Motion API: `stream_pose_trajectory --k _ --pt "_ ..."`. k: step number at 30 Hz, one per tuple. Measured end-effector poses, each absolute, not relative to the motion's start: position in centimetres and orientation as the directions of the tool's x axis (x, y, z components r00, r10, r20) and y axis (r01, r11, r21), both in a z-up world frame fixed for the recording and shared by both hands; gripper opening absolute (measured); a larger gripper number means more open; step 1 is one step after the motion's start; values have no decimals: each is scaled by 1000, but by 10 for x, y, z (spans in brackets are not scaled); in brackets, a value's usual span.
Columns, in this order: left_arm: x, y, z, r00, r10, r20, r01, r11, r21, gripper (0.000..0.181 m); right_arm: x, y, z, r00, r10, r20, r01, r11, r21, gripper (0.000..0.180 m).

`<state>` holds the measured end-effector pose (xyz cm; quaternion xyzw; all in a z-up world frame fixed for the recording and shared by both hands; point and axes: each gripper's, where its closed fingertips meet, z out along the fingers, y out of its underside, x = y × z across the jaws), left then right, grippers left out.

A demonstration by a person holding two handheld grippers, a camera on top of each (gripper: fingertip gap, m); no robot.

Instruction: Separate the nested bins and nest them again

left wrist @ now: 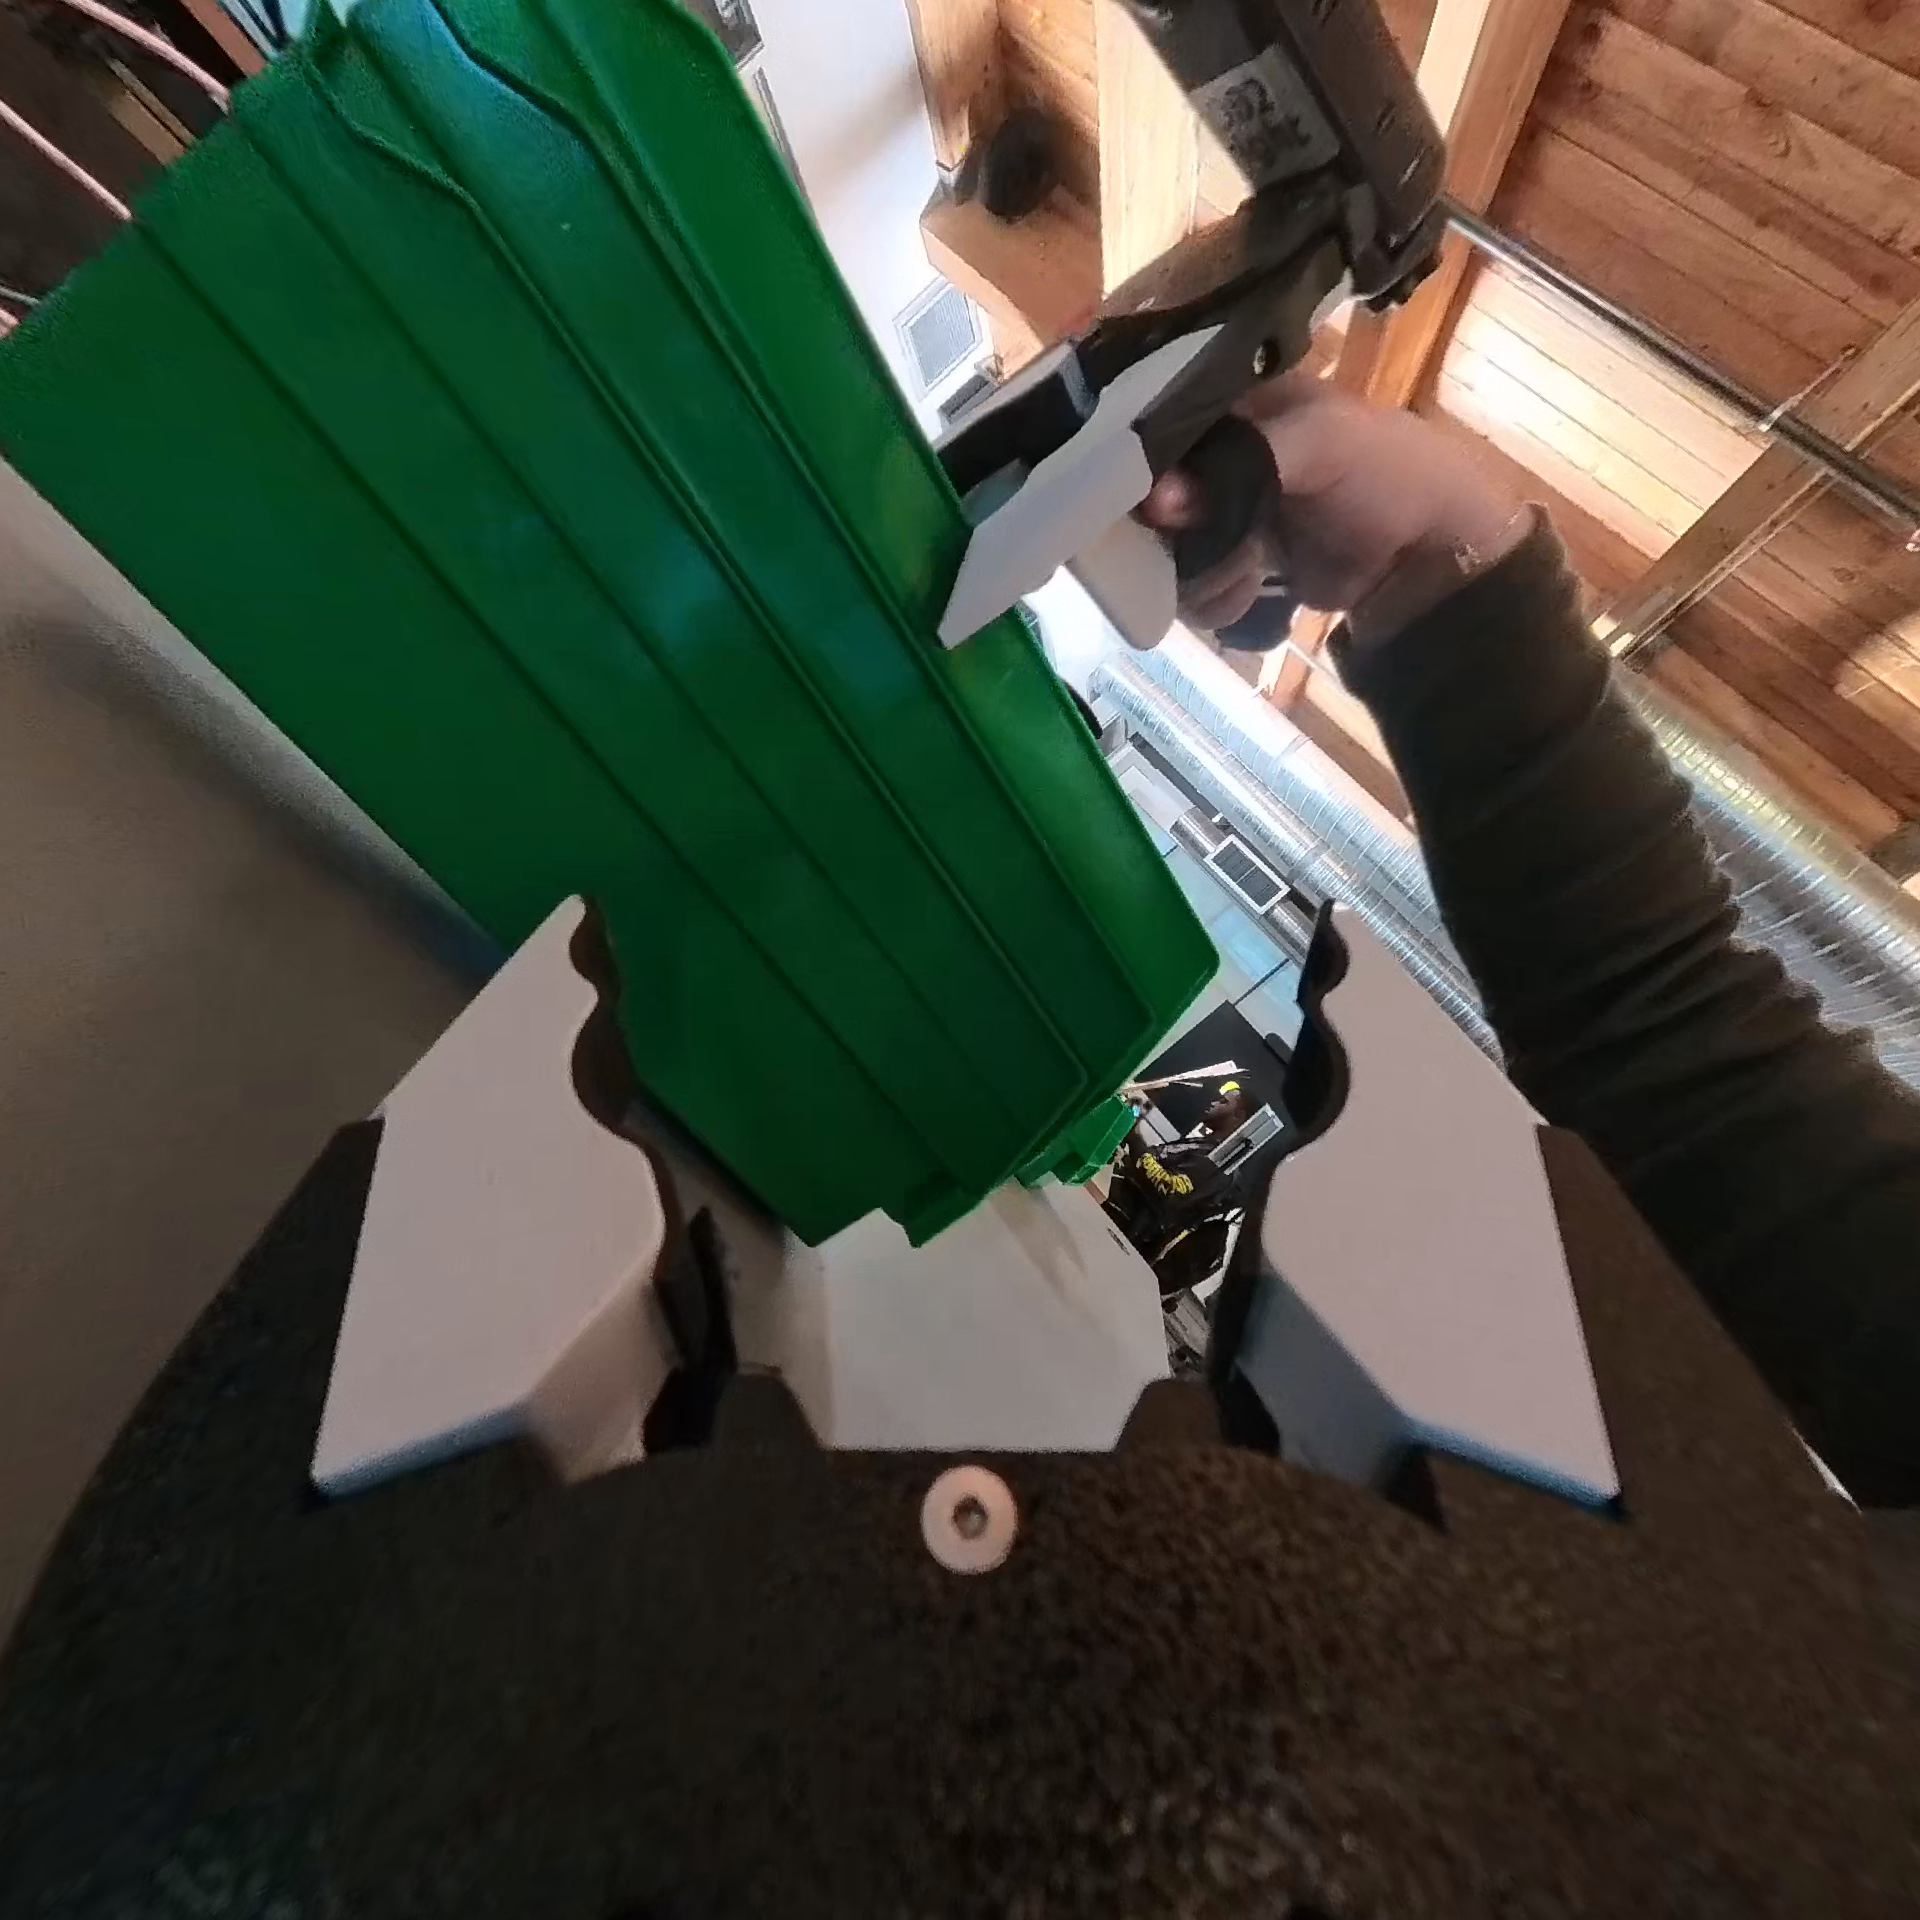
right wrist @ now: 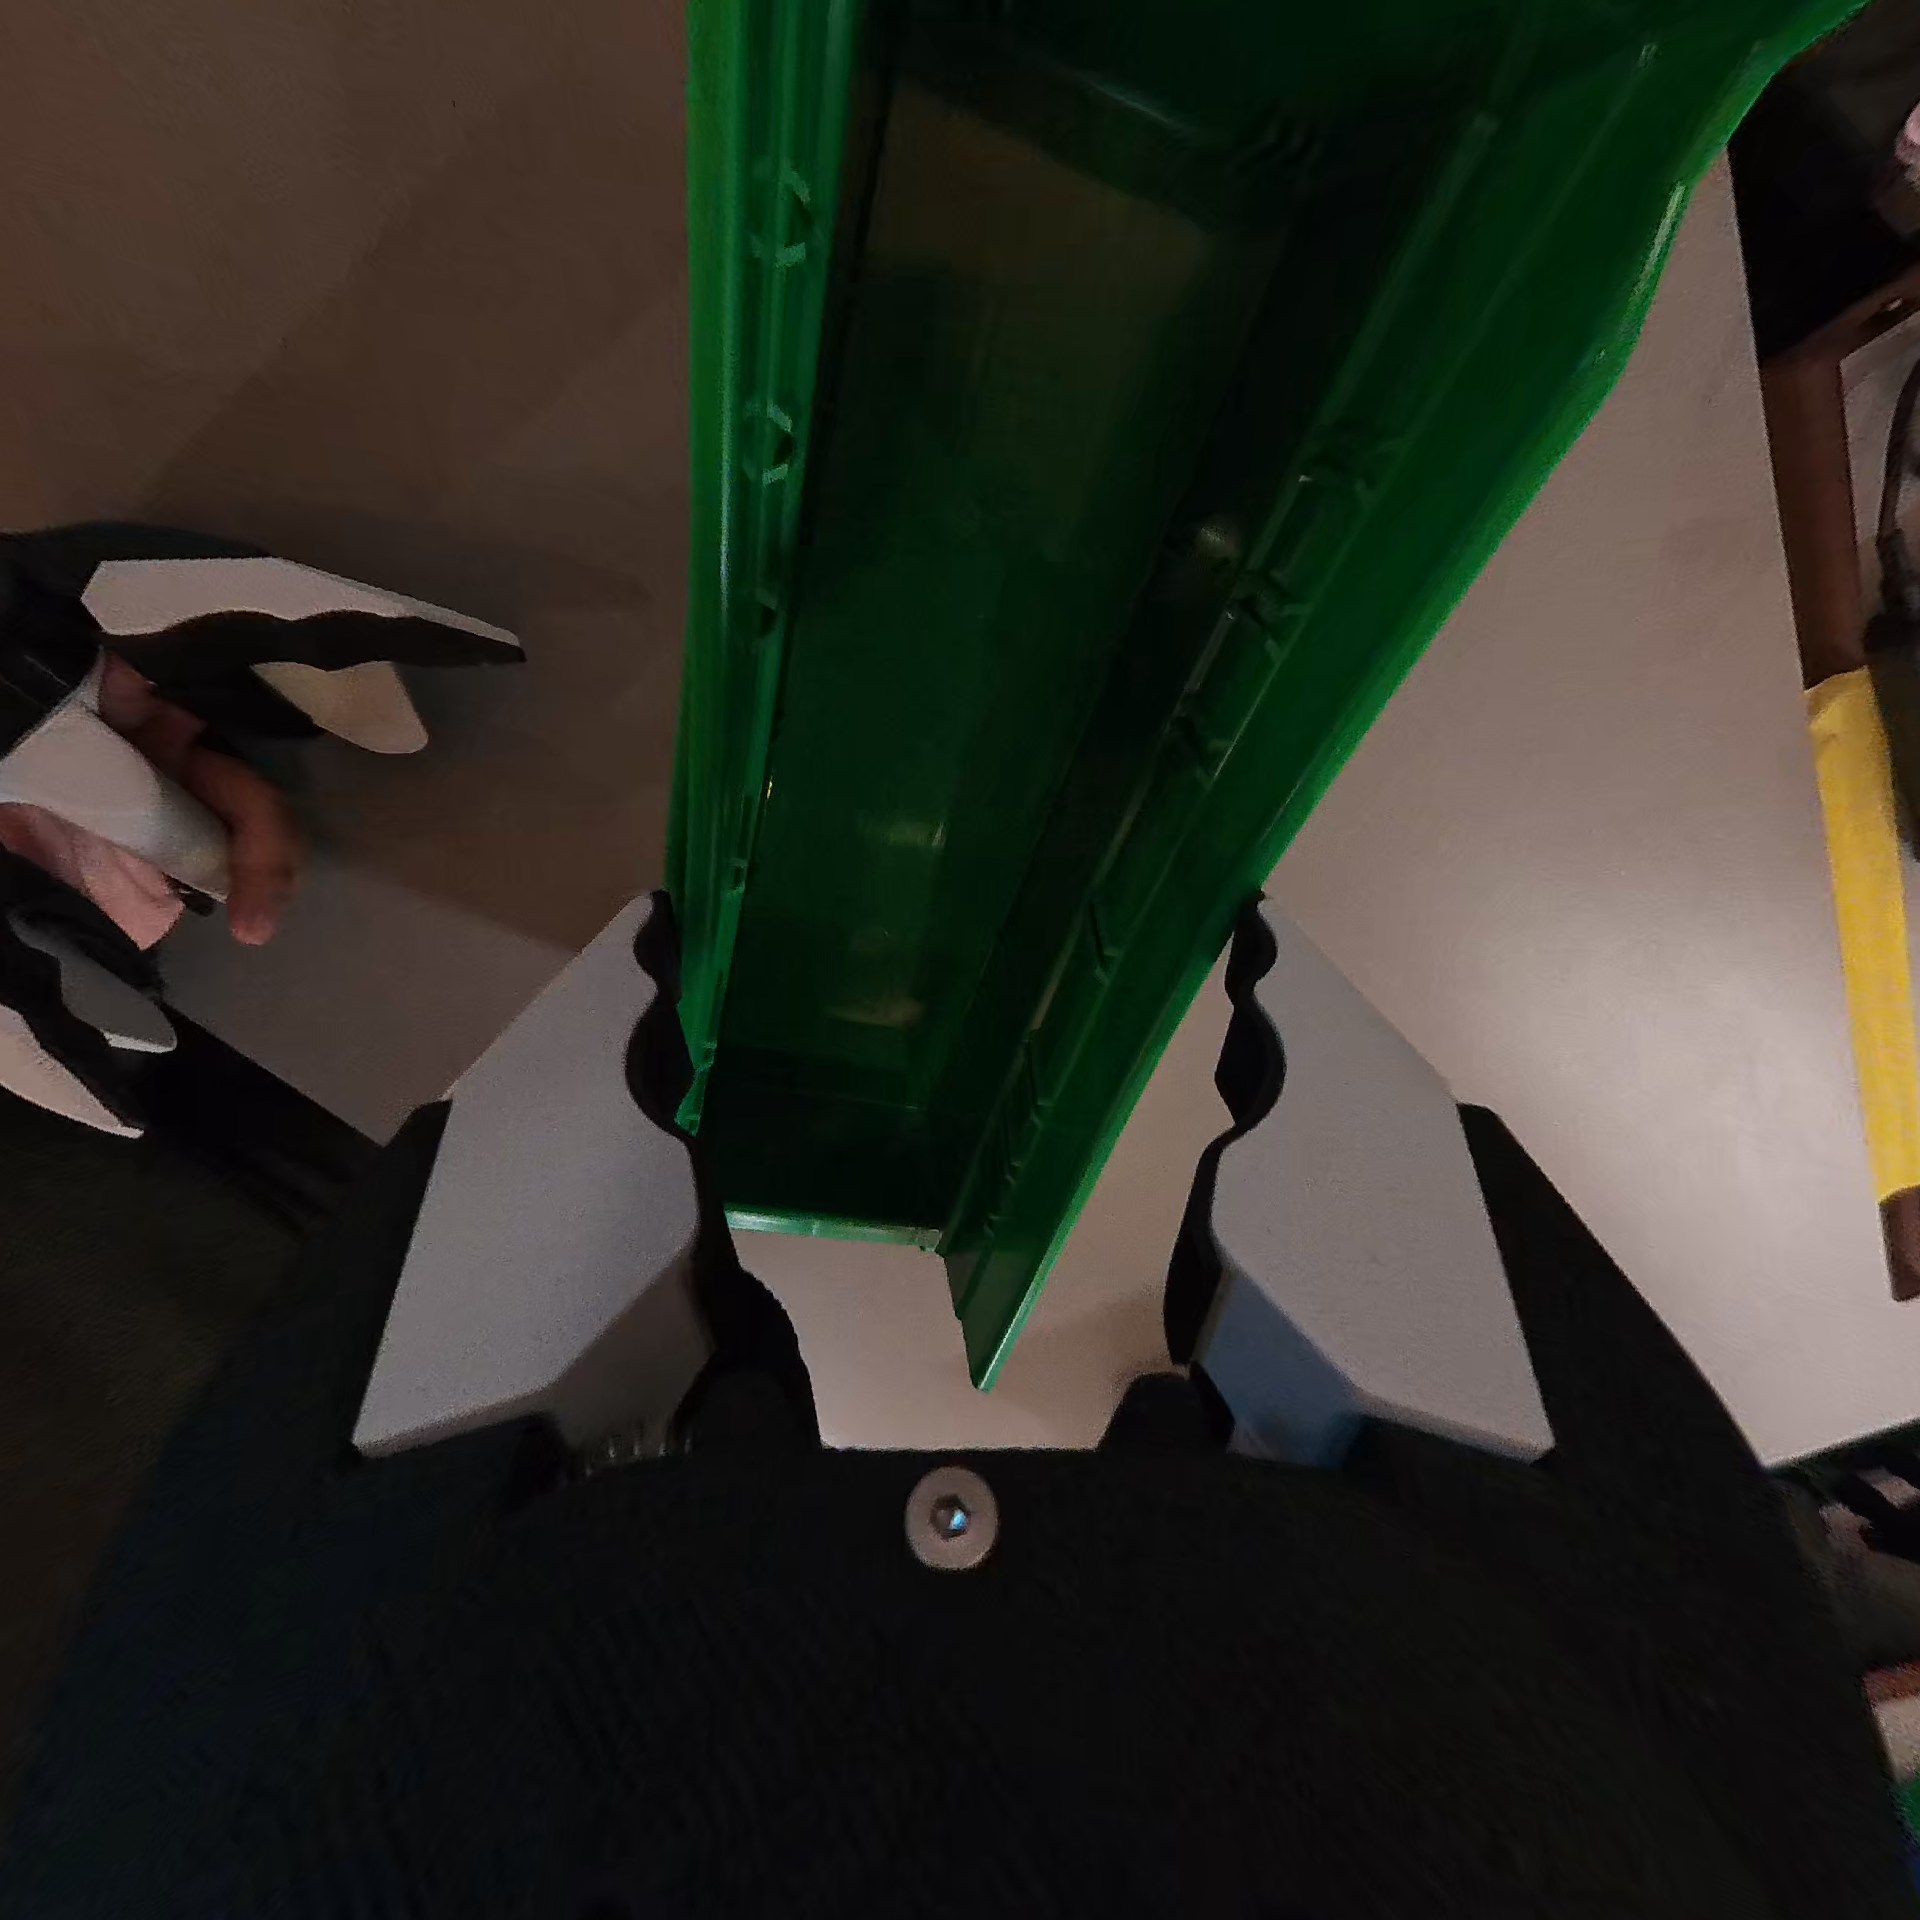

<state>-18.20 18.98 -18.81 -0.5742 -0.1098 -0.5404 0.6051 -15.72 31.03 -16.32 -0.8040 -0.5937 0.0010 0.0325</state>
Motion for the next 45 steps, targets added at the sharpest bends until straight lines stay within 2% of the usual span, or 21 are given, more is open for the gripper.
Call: stream_pose_trajectory --k 13,20,25,29,34,38,45 --pt "-182 189 -188 387 -529 755 781 -247 -574 127 -148 313 -124 295 953 64 955 -291 -60 105" --pt "-181 189 -189 388 -528 755 780 -248 -575 127 -122 326 -54 374 927 1 895 -361 -261 104" --pt "-181 190 -190 394 -522 756 779 -246 -576 127 -59 354 -30 505 863 31 829 -475 -295 105" --pt "-178 191 -191 395 -522 756 775 -253 -579 127 14 386 -58 664 747 43 734 -638 -232 105" --pt "-178 192 -191 398 -519 757 773 -254 -581 127 97 412 -129 811 583 50 584 -802 -124 106" --pt "-177 192 -192 398 -518 757 771 -258 -582 127 142 419 -183 867 495 54 497 -867 -36 107" --pt "-179 192 -191 396 -518 758 777 -252 -577 127 176 425 -220 904 422 76 423 -906 -7 108"
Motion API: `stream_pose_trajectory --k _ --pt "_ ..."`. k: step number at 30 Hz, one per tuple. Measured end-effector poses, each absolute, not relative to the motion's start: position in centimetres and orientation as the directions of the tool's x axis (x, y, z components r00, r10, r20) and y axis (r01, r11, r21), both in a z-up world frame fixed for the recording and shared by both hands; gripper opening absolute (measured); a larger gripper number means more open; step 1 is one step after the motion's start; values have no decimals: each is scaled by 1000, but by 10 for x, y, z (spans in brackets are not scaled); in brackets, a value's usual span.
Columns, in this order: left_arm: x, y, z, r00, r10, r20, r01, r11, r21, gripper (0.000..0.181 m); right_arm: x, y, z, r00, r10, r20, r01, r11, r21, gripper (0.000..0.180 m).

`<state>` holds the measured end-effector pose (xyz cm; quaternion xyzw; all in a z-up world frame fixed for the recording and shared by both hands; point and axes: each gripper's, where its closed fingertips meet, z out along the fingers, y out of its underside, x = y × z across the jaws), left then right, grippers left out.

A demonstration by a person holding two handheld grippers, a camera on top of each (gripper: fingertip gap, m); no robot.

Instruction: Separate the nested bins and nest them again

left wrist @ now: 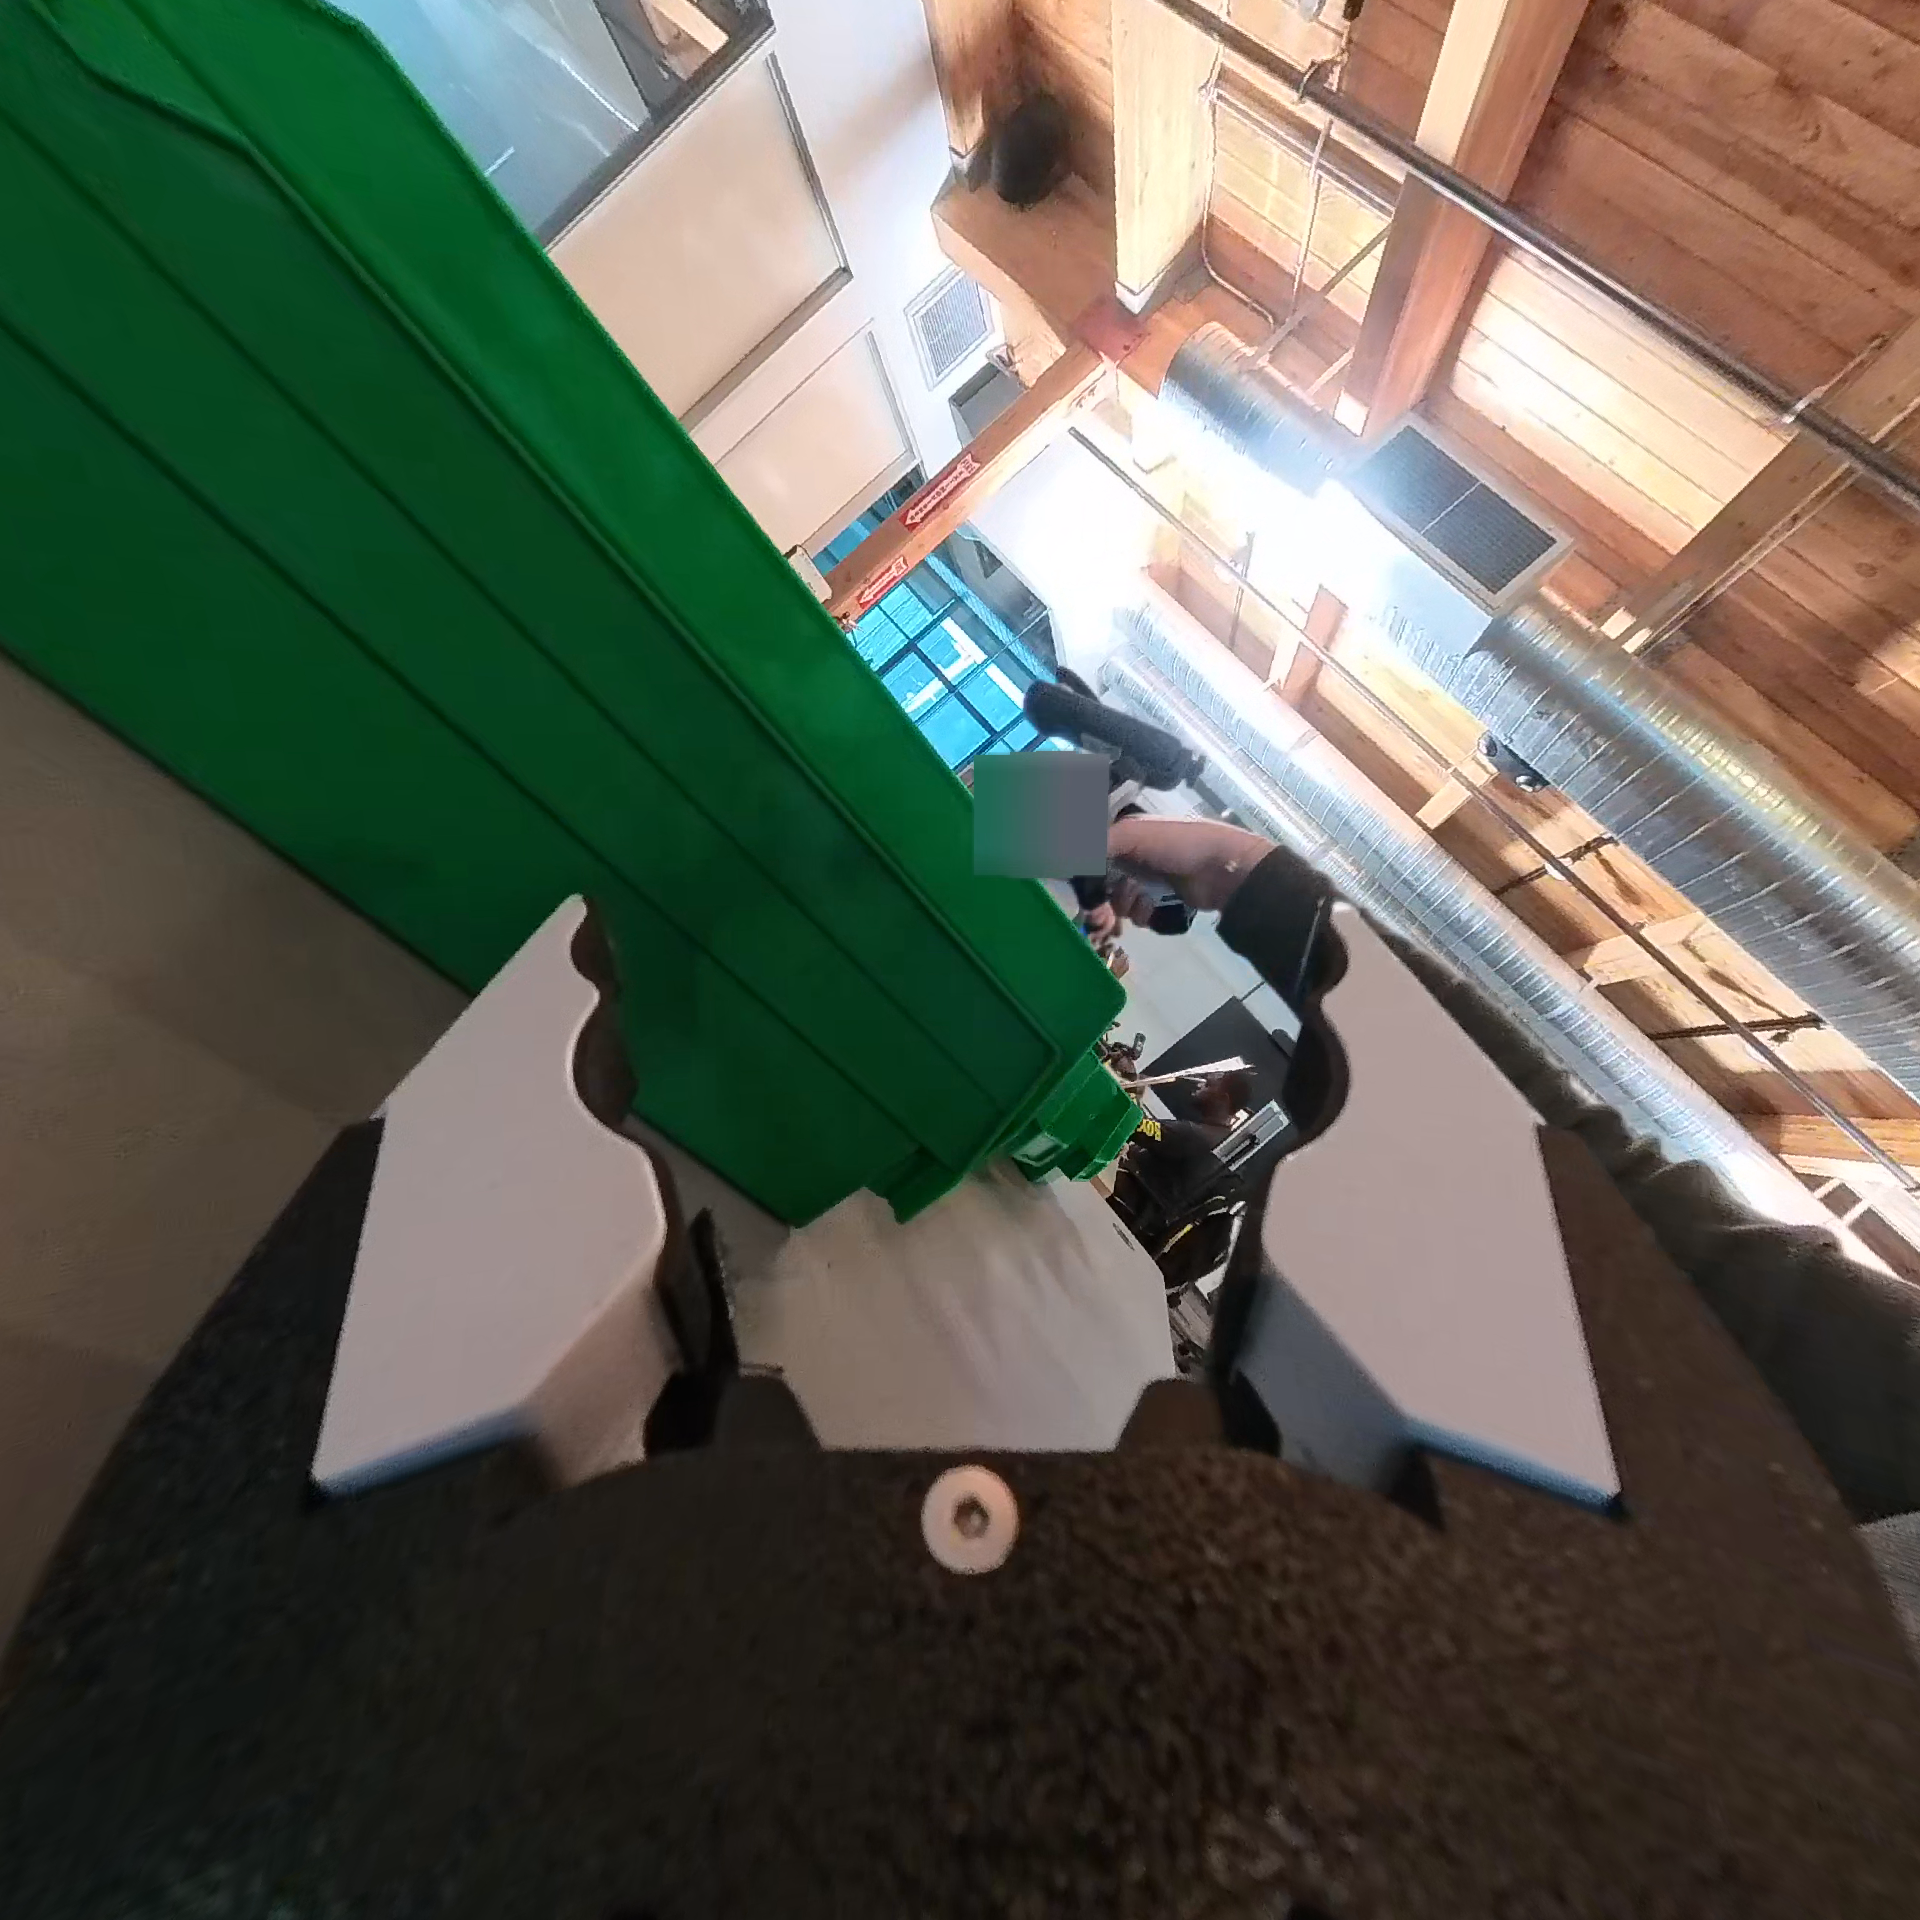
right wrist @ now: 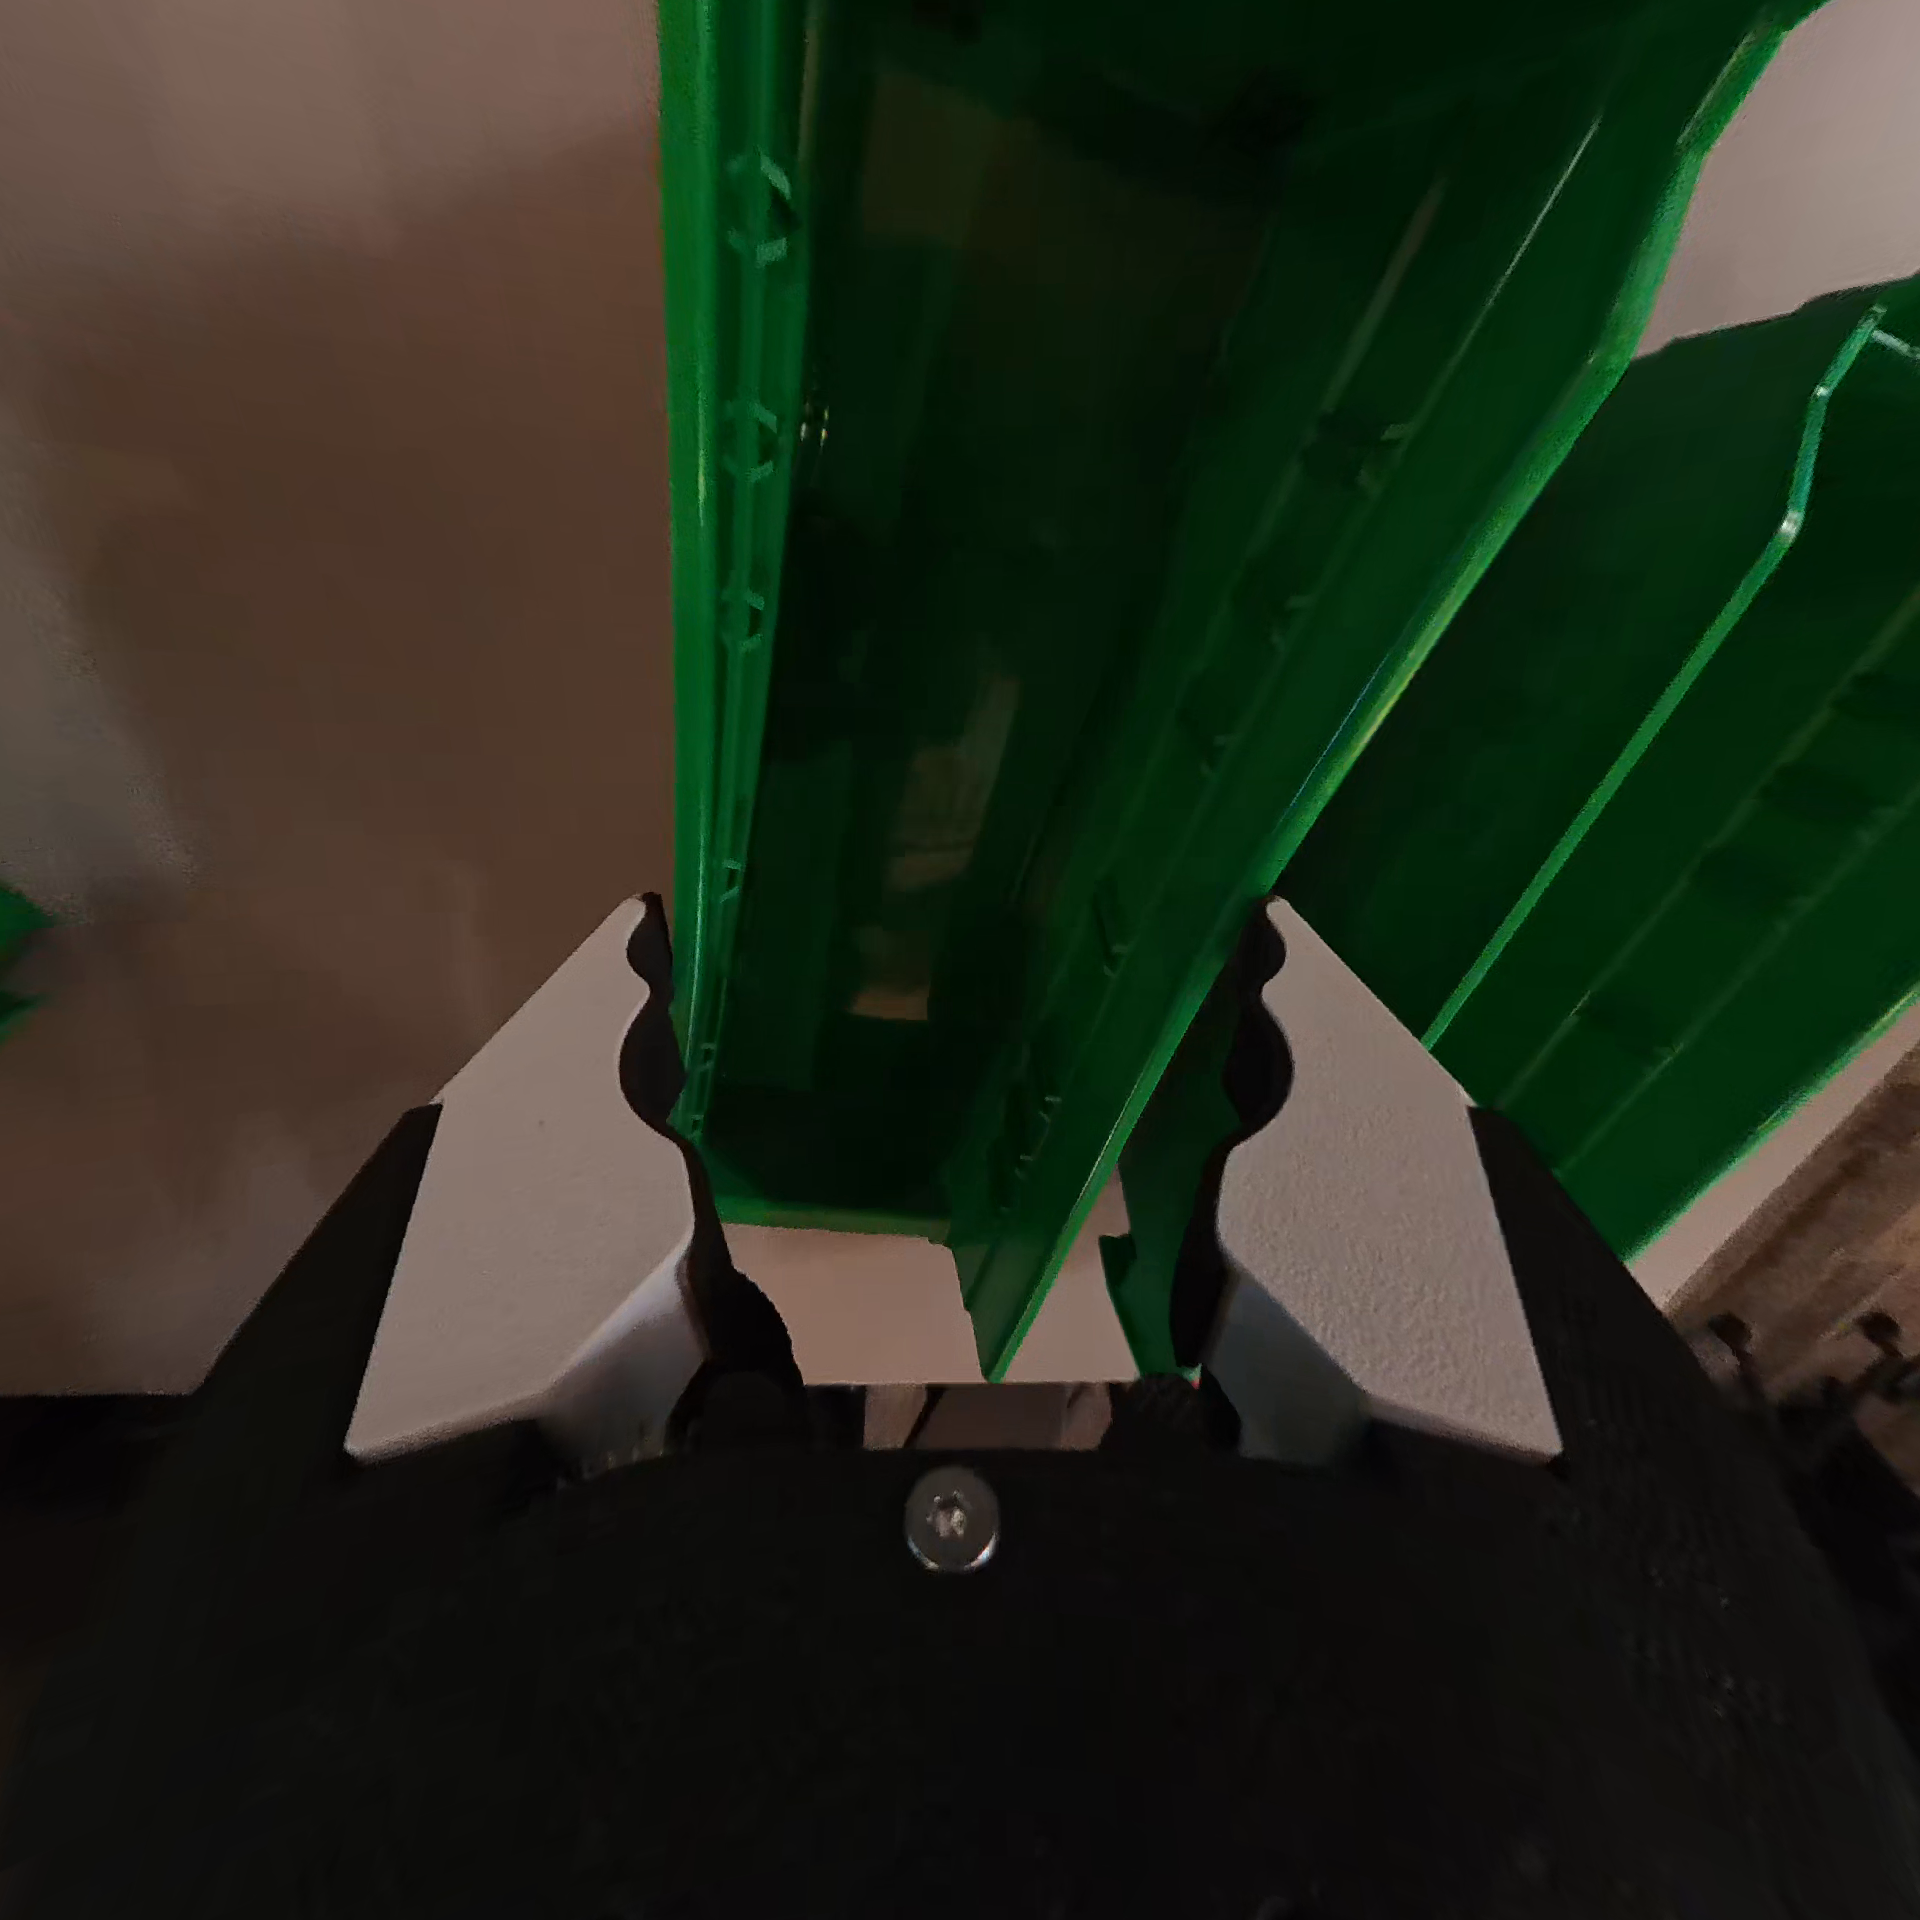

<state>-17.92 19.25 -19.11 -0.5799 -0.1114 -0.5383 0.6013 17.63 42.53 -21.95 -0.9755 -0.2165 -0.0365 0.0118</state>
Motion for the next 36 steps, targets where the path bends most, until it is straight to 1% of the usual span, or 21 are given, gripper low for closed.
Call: stream_pose_trajectory --k 5,11,14,16,17,18,20,22,25,27,29,31,34,36 --pt "-177 193 -192 398 -518 757 771 -258 -582 127 184 418 -228 893 437 107 435 -899 50 109" --pt "-178 193 -192 397 -517 758 774 -256 -580 127 185 421 -234 907 408 99 406 -913 47 112" --pt "-177 193 -192 398 -516 758 771 -260 -582 127 184 423 -235 905 414 93 414 -910 20 121" --pt "-177 194 -193 401 -513 759 770 -260 -582 128 182 429 -234 895 431 115 437 -899 -27 124" --pt "-178 194 -193 407 -506 760 771 -256 -583 128 183 433 -229 883 444 153 455 -889 -50 126" --pt "-180 195 -194 415 -498 761 773 -248 -584 130 181 436 -221 867 462 186 481 -874 -71 132" --pt "-184 195 -194 424 -489 762 778 -234 -583 131 160 442 -194 830 515 214 548 -823 -146 132" --pt "-186 195 -194 423 -486 765 784 -226 -577 131 113 436 -164 777 609 161 629 -737 -247 130" --pt "-185 195 -194 426 -485 764 781 -229 -581 131 14 394 -132 612 791 -9 726 -567 -389 131" --pt "-185 195 -195 430 -485 762 778 -230 -585 131 -43 353 -127 471 879 -70 784 -454 -423 138" --pt "-185 194 -194 426 -487 762 780 -228 -582 131 -84 321 -139 352 935 -44 850 -339 -404 145" --pt "-186 194 -193 422 -490 763 783 -227 -579 131 -114 304 -161 268 963 25 905 -242 -351 150" --pt "-186 193 -193 420 -492 763 784 -228 -578 131 -146 301 -190 246 966 82 934 -213 -288 151" --pt "-186 193 -193 419 -494 762 782 -230 -579 131 -158 306 -203 255 961 108 944 -223 -243 146"
